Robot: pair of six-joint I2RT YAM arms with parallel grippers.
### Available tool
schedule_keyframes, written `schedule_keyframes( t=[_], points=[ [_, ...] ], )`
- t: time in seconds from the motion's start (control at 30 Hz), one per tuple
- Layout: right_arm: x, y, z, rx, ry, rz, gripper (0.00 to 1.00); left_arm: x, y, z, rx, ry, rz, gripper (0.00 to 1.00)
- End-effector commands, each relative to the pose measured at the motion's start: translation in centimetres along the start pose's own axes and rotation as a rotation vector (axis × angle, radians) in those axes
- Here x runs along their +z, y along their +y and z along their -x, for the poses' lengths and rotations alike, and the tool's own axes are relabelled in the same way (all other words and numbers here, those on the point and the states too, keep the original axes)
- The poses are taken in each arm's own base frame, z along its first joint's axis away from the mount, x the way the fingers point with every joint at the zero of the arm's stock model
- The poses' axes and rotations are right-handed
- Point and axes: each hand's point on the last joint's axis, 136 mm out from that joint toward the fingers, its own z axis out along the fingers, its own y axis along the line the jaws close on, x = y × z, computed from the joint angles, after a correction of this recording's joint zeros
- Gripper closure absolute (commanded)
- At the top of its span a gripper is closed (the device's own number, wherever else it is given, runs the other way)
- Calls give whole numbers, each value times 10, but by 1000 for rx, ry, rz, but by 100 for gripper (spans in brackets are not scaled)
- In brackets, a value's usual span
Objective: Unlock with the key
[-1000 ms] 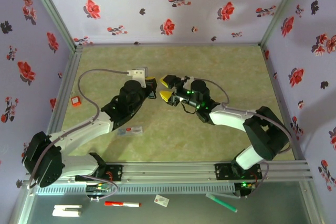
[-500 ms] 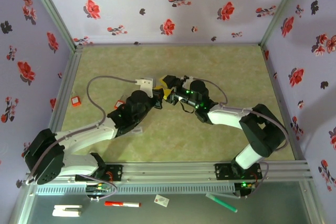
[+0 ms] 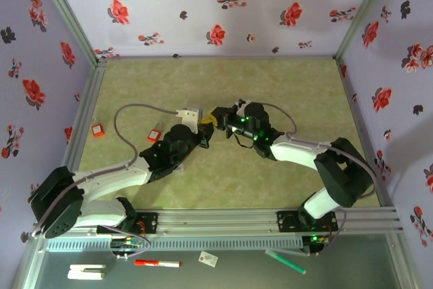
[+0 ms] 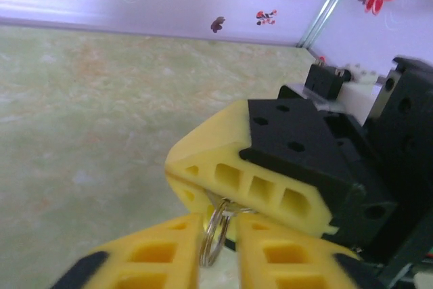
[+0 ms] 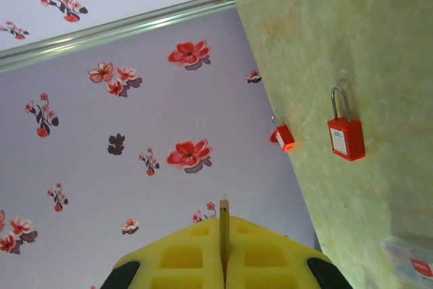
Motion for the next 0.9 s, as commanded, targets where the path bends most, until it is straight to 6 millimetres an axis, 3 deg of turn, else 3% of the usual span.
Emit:
schedule_keyframes(
  t=[0.0,0.03,0.17,0.27,0.4,0.67,0.87],
  points=[
    [-10,14,-5,-115,24,-2,100,-16,-13,19,-72,-30,-77,43],
    [-14,13,-5,-161,29,-13,100,-20,-15,22,-103,-15,-105,34],
    [-26,14,-16,-465,130,-84,100,-37,-22,41,-220,69,-198,17],
    [-36,-3,-33,-738,272,-213,100,-39,-24,55,-337,160,-283,13],
    [-44,-19,-40,-871,392,-301,100,-34,-24,63,-368,250,-301,15],
    [-44,-10,-51,-950,463,-251,100,-23,-15,33,-432,381,-313,31],
    [-48,-7,-61,-987,517,-197,100,-22,-22,28,-478,395,-369,36]
  ],
)
